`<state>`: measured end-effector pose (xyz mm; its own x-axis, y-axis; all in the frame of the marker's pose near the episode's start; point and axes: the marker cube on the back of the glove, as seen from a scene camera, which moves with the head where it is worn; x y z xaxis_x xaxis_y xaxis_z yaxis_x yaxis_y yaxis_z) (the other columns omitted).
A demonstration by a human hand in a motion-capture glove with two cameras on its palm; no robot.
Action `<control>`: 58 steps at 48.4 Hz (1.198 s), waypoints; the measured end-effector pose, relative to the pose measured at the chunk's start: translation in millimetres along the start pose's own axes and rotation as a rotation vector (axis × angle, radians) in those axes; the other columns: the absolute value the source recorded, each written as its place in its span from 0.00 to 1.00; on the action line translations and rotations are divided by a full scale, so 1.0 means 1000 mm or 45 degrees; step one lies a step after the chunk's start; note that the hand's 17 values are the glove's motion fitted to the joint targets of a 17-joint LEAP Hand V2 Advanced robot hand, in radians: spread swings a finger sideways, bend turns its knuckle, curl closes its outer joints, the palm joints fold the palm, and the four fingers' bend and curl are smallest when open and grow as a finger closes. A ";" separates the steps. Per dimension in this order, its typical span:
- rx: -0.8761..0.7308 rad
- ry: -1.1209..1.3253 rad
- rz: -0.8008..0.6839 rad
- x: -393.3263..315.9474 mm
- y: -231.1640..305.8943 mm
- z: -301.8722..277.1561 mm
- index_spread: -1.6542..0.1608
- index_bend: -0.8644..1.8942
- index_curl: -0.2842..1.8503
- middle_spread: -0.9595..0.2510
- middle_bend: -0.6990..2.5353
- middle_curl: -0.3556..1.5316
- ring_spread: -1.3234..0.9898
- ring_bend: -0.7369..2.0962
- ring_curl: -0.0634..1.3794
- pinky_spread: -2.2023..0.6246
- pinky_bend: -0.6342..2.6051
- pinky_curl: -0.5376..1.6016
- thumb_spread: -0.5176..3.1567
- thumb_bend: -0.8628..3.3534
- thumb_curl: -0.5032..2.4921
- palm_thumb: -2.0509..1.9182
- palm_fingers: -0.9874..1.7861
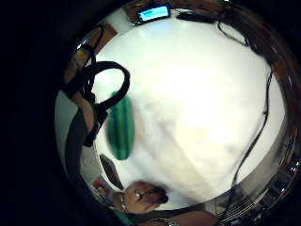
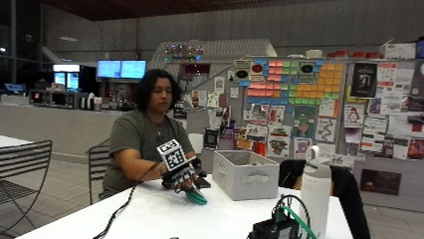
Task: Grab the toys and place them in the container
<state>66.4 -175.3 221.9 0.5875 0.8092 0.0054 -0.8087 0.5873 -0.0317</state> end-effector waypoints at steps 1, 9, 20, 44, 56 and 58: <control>-0.068 0.032 0.010 0.004 0.009 0.009 0.73 0.34 0.24 0.57 0.39 0.56 0.42 0.70 0.43 0.65 0.54 0.45 0.53 0.21 0.29 0.55 0.67; -0.242 0.254 0.065 0.006 0.011 0.049 0.76 0.34 0.21 0.55 0.40 0.57 0.41 0.73 0.45 0.64 0.57 0.47 0.49 0.19 0.28 0.51 0.68; 0.132 -0.174 -0.370 -0.049 0.045 -0.007 0.76 0.39 0.25 0.51 0.42 0.58 0.41 0.67 0.42 0.63 0.52 0.45 0.54 0.22 0.28 0.55 0.69; -0.191 -0.747 -1.079 -0.269 0.102 -0.067 0.76 0.37 0.19 0.47 0.42 0.64 0.43 0.72 0.45 0.64 0.56 0.47 0.57 0.21 0.24 0.51 0.60; -0.282 -0.584 -1.042 -0.204 0.080 -0.041 0.75 0.44 0.25 0.64 0.32 0.55 0.47 0.50 0.30 0.73 0.49 0.42 0.51 0.19 0.23 0.49 0.36; -0.264 -0.547 -1.030 -0.184 0.078 -0.042 0.74 0.45 0.25 0.65 0.32 0.55 0.48 0.50 0.29 0.74 0.49 0.41 0.50 0.19 0.23 0.49 0.38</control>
<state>-103.4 -279.5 176.5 0.8745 0.1161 0.4710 -0.1135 0.9930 -0.0340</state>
